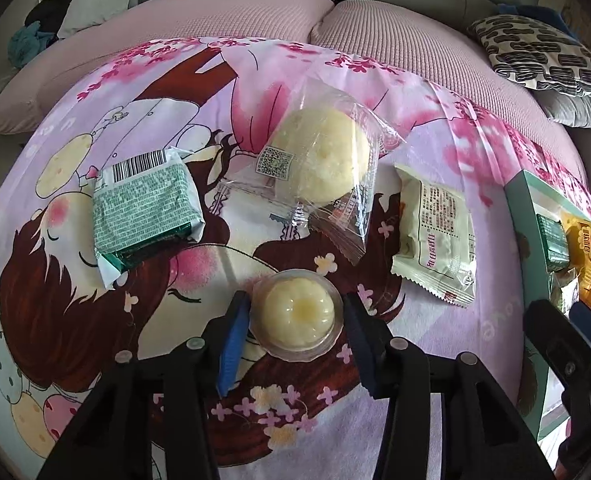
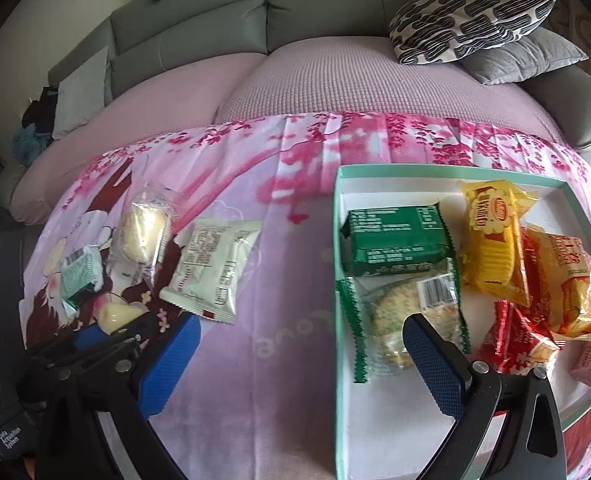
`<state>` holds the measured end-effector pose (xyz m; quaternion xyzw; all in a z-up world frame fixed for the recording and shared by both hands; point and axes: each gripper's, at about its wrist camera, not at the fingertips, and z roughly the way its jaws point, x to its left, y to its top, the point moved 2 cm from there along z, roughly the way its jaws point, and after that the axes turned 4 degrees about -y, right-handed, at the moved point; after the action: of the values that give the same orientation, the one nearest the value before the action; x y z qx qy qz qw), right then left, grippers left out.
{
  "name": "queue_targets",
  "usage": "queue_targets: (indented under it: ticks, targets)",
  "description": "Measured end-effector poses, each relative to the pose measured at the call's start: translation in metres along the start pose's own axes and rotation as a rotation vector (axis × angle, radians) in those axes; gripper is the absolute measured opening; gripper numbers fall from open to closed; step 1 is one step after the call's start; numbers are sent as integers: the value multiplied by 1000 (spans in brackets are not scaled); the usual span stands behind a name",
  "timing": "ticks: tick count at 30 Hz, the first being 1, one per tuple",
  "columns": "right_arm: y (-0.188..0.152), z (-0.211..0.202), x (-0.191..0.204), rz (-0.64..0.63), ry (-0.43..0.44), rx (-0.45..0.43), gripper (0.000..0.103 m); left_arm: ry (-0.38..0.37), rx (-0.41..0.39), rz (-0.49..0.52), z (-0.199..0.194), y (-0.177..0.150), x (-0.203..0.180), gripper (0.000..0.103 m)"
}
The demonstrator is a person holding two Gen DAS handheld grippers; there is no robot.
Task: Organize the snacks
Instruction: 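Grasp the white cookie pack with the right gripper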
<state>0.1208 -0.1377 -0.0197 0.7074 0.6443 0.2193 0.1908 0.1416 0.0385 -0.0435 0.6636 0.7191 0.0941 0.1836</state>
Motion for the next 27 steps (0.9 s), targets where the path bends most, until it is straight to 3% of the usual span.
queue_targets:
  ticks: [6,12,22,27]
  targets:
    - [16,3,20,9,72,21,96,-27,-2,-10,0,0,2,49]
    - [33,23,39,24,143,106,91,-28,0,-2,-1,-2,3,49]
    - [43,70,59,4,109,250,77,-22,1,6,-1,-3,1,49]
    - [44,80,67,-36,56,260,77,-18,2,7,-1,-3,0,49]
